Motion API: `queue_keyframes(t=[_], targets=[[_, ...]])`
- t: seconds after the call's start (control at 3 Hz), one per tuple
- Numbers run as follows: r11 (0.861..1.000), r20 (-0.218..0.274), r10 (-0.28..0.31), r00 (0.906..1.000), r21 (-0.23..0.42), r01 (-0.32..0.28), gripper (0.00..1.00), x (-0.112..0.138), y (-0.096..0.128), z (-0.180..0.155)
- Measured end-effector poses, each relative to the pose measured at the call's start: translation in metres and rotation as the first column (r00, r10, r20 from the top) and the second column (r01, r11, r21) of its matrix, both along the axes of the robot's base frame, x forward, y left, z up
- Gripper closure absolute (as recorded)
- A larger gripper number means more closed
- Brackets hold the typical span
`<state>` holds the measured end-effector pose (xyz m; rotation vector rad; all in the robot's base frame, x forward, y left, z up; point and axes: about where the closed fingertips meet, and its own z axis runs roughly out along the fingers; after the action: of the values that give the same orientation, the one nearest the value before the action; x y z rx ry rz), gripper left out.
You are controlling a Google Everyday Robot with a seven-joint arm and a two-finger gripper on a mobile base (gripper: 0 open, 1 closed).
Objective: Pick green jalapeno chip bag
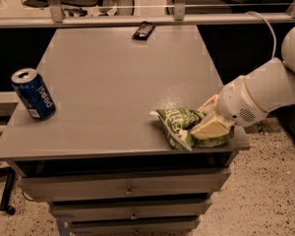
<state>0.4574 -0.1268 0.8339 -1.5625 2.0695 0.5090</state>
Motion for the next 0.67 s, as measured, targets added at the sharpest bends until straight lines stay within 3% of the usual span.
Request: queue_keyframes(t=[0.33, 0.67], targets=[[0.999, 0.01, -0.022, 0.9997, 0.044, 0.022, 1.0, 0.006, -0.001, 0.025], [0.988, 0.052, -0.068, 0.9963, 0.14, 0.06, 1.0, 0.013, -0.008, 0.075]])
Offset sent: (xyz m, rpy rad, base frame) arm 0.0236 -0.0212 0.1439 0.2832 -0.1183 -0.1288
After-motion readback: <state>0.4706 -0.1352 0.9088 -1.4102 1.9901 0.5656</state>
